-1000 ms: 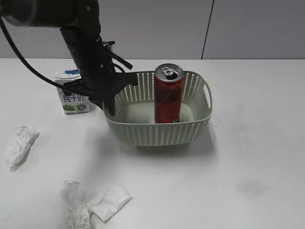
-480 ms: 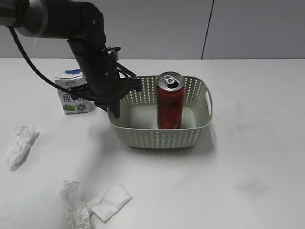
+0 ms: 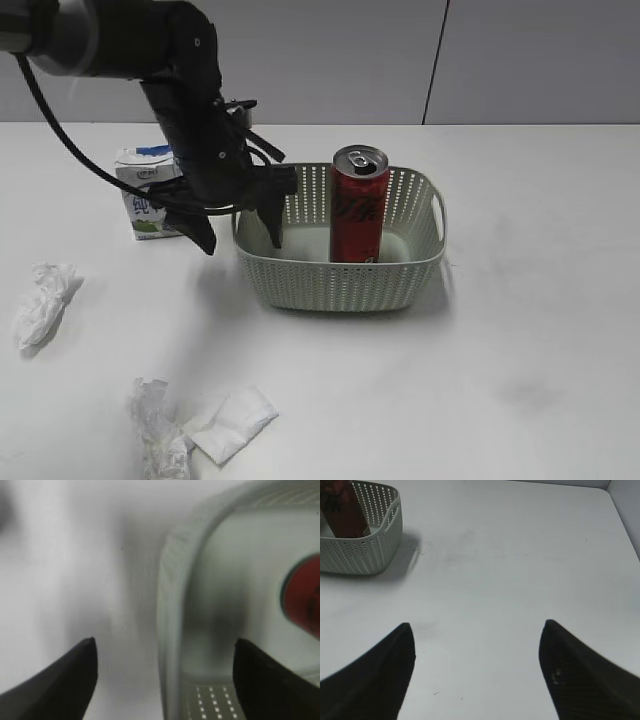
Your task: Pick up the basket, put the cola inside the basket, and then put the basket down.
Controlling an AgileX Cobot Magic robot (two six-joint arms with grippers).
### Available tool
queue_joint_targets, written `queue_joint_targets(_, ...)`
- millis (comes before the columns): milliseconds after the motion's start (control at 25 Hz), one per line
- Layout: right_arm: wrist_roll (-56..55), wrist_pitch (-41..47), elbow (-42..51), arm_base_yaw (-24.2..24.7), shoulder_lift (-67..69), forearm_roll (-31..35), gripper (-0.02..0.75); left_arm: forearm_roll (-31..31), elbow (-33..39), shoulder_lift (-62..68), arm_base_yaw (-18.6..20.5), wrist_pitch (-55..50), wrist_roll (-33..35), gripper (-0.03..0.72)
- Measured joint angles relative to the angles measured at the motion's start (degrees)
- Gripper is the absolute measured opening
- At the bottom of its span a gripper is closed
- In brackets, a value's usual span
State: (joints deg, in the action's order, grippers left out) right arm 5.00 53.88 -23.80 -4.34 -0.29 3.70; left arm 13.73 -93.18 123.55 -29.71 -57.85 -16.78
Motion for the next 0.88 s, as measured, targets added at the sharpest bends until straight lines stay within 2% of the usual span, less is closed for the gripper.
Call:
queue_joint_targets(280,-0.07,0.05,0.00,0.00,0.00,0.00,0.585,-1.39,0.00,-3.97,0.00,-4.99,0.98,0.681)
queue_joint_targets(520,-0.07,0.05,0.00,0.00,0.00,0.00,0.585,-7.78,0.00,-9.88,1.40,-9.12,1.86,0.680)
queue_joint_targets(680,-0.15,0.05,0.00,0.00,0.00,0.00,0.585,-12.65,0.00,-13.67,5.78,-11.41,5.11,0.679)
queue_joint_targets(760,-0.15,0.05,0.00,0.00,0.00,0.00,0.585,-14.52,0.00,-15.17,9.41,-11.59,5.75,0.677)
queue_joint_targets(880,-0.15,0.05,0.00,0.00,0.00,0.00,0.585,-14.18,0.00,-17.02,14.92,-11.69,6.70,0.671)
